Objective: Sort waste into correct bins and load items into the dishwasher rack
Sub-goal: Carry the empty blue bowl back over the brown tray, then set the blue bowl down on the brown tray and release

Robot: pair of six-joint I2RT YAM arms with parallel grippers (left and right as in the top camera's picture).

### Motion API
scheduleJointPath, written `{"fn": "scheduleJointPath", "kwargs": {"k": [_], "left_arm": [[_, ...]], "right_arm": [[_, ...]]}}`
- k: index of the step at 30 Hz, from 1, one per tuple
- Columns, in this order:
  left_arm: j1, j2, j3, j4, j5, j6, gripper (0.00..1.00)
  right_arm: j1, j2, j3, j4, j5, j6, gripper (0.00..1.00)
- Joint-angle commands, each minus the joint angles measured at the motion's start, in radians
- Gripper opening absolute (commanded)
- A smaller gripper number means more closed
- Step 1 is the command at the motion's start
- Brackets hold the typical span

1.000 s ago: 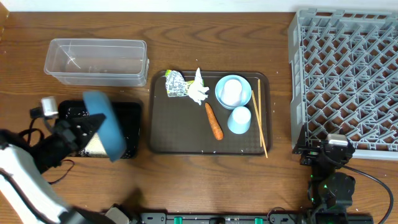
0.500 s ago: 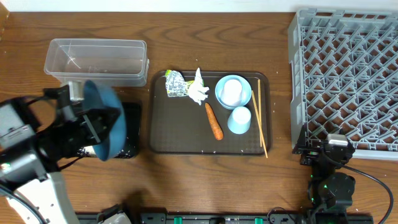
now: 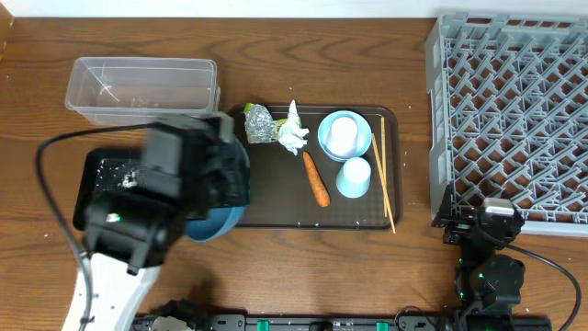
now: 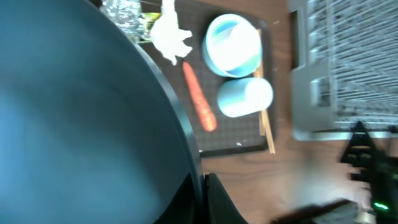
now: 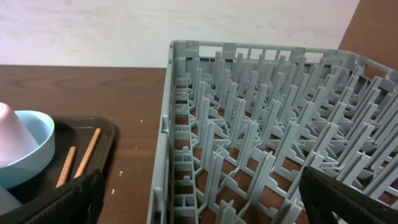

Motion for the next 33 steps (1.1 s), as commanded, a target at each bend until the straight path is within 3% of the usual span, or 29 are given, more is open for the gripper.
{"fn": "scheduleJointPath", "kwargs": {"k": [1, 9, 17, 33], "left_arm": [[-0.127, 0.045, 0.019, 0.031, -0.253, -0.127, 0.06], [-0.280, 0.266, 0.016, 0.148, -0.311, -0.150, 0.06], [-0.288, 0.460, 0.016, 0.209, -0.357, -0.190, 0.06], [-0.289, 0.637, 0.011, 0.321, -0.357, -0.186, 0.06]], "right_arm": [[-0.008, -0.001, 0.002, -0.008, 0.010, -0.011, 0.99], [-0.008, -0.001, 0.002, -0.008, 0.010, -0.012, 0.99], [-0.008, -0.001, 0.002, -0.008, 0.010, -0.012, 0.99], [-0.008, -0.001, 0.002, -0.008, 0.010, -0.011, 0.99]]}}
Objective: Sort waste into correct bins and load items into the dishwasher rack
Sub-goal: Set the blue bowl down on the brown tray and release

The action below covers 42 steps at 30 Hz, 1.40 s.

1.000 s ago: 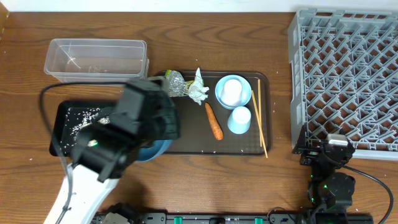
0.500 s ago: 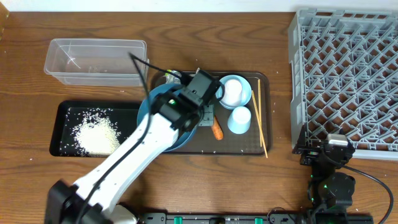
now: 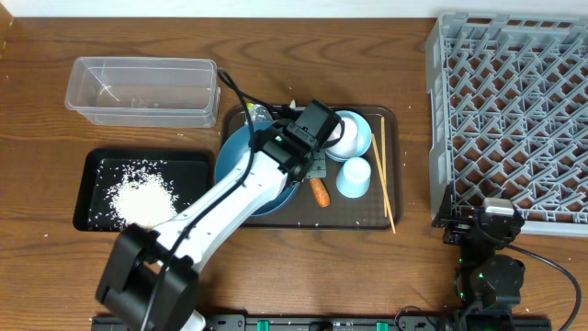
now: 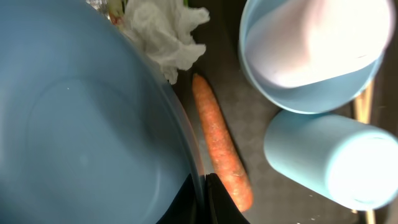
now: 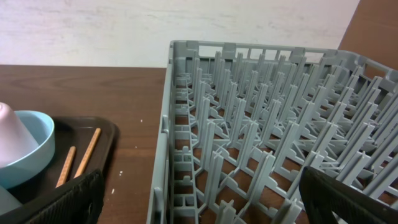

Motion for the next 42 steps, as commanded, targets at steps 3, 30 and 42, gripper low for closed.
{"fn": "scheduleJointPath", "kwargs": {"k": [3, 30, 42], "left_arm": [[-0.002, 0.041, 0.011, -0.011, -0.031, -0.002, 0.06], [-0.004, -0.051, 0.006, -0.120, 0.037, -0.004, 0.26], [0.204, -0.317, 0.006, -0.262, -0.122, -0.004, 0.92]], "right_arm": [[-0.008, -0.001, 0.002, -0.008, 0.010, -0.011, 0.99], [-0.008, -0.001, 0.002, -0.008, 0.010, -0.011, 0.99], [-0.008, -0.001, 0.002, -0.008, 0.010, -0.011, 0.99]]}}
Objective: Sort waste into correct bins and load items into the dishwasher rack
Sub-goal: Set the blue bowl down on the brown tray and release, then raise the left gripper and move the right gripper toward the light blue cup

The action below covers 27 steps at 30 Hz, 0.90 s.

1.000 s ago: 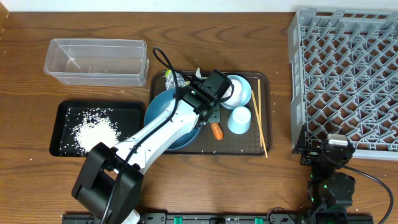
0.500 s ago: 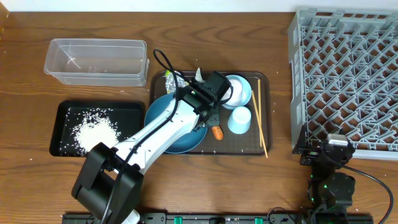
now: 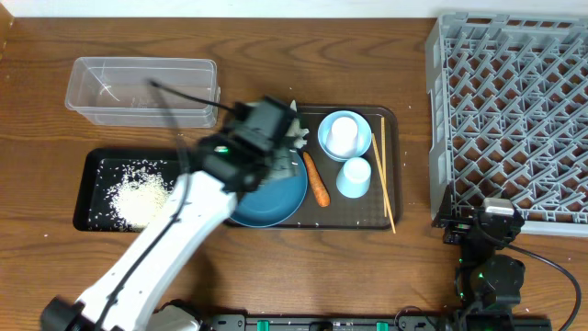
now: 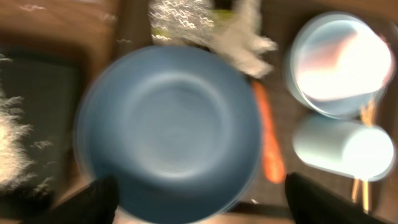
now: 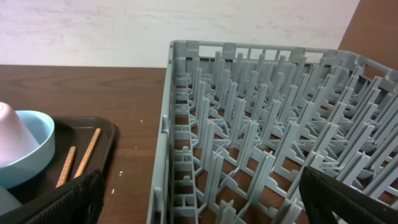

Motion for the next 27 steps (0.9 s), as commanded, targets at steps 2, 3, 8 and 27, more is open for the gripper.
{"fn": "scheduleJointPath", "kwargs": {"k": [2, 3, 8, 27], "left_arm": [[0.124, -0.047, 0.008, -0.080, -0.073, -0.001, 0.93], [0.150, -0.051, 0.008, -0.101, -0.072, -0.001, 0.94], [0.236, -0.051, 0.006, -0.138, -0.072, -0.001, 0.99], [0.251, -0.051, 0.006, -0.138, -0.072, -0.001, 0.98]], "right_arm": [[-0.008, -0.001, 0.002, -0.008, 0.010, -0.011, 0.99], [-0.008, -0.001, 0.002, -0.008, 0.010, -0.011, 0.99], [-0.008, -0.001, 0.002, -0.008, 0.010, -0.011, 0.99], [-0.006, -0.001, 0.002, -0.006, -0.319, 0.212, 0.99]]}}
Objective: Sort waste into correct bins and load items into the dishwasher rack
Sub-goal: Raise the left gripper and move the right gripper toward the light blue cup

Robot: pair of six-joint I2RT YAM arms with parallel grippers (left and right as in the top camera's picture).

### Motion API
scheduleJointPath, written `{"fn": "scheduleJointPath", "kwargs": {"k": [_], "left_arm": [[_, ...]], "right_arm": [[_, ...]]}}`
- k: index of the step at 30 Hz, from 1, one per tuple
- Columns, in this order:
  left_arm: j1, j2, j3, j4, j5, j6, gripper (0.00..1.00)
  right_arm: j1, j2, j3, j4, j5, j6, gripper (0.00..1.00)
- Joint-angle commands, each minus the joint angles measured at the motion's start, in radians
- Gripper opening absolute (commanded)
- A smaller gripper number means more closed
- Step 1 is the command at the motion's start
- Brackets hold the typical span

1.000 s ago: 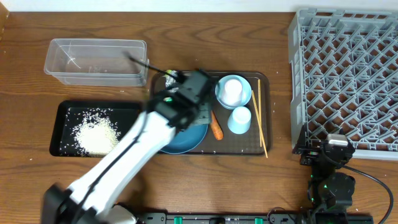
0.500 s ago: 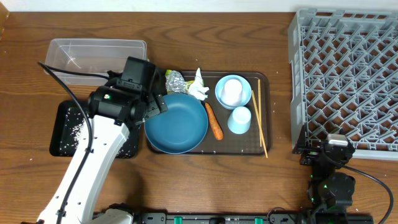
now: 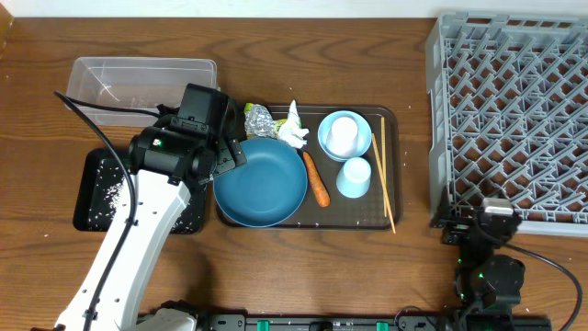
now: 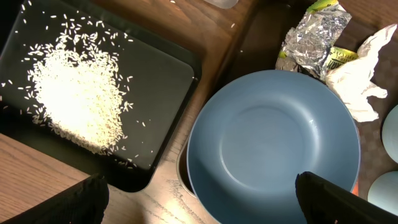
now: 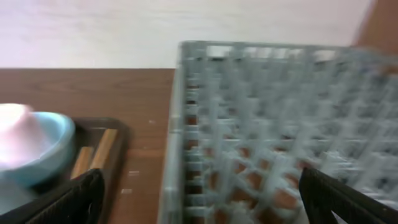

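An empty blue plate [image 3: 262, 182] lies on the left half of the brown tray [image 3: 390, 221]. My left gripper [image 3: 230, 153] hangs open over the plate's left rim, nothing between its fingers; in the wrist view my left gripper [image 4: 201, 200] looks down on the plate [image 4: 273, 146]. A carrot [image 3: 316, 179], crumpled foil [image 3: 258, 121], a tissue [image 3: 294, 129], a blue bowl holding a pink cup [image 3: 344, 135], a light blue cup [image 3: 354, 177] and chopsticks [image 3: 387, 173] share the tray. My right gripper [image 3: 485, 221] rests open at the grey dishwasher rack's [image 3: 510, 110] near left corner.
A black tray [image 3: 96, 165] with a heap of rice [image 4: 78, 99] lies left of the brown tray. A clear plastic bin [image 3: 142, 89] stands behind it. The right wrist view is blurred, showing the rack [image 5: 273, 124] and the bowl [image 5: 37, 146].
My left gripper has moved left from above the plate's middle to its left rim, still open. The plate lies where it was. The right wrist view has blurred and shifted slightly.
My left gripper first held the blue plate by its rim at the brown tray's left edge, next to the rice tray. Then the plate was down on the brown tray, still gripped. Then the gripper was open above it, and now it is further left.
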Motion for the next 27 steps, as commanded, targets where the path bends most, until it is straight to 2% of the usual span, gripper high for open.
{"fn": "scheduleJointPath", "kwargs": {"k": [1, 5, 7, 9, 12, 20, 23, 27], "left_arm": [[0.005, -0.003, 0.006, -0.004, -0.021, 0.003, 0.98], [0.005, -0.003, 0.006, -0.004, -0.021, 0.003, 0.98], [0.005, -0.003, 0.006, -0.004, -0.021, 0.003, 0.98], [0.005, -0.003, 0.006, -0.004, -0.021, 0.003, 0.98], [0.005, -0.003, 0.006, -0.004, -0.021, 0.003, 0.98], [0.005, -0.003, 0.006, -0.004, -0.021, 0.003, 0.98], [0.005, -0.003, 0.006, -0.004, -0.021, 0.003, 0.98], [0.005, -0.003, 0.006, -0.004, -0.021, 0.003, 0.98]], "right_arm": [[-0.006, -0.001, 0.002, 0.003, -0.318, 0.218, 0.99], [-0.006, -0.001, 0.002, 0.011, -0.722, 0.544, 0.99], [-0.006, -0.001, 0.002, 0.006, -0.867, 0.643, 0.99], [-0.006, -0.001, 0.002, 0.010, -0.952, 0.735, 0.99], [-0.005, -0.001, 0.002, 0.009, -0.958, 0.890, 0.99], [-0.006, -0.001, 0.009, 0.178, -1.004, 0.888, 0.99], [-0.006, 0.001, 0.032, 0.187, -0.979, 0.884, 0.99], [-0.006, 0.049, 0.096, 0.175, -0.964, 0.783, 0.99]]}}
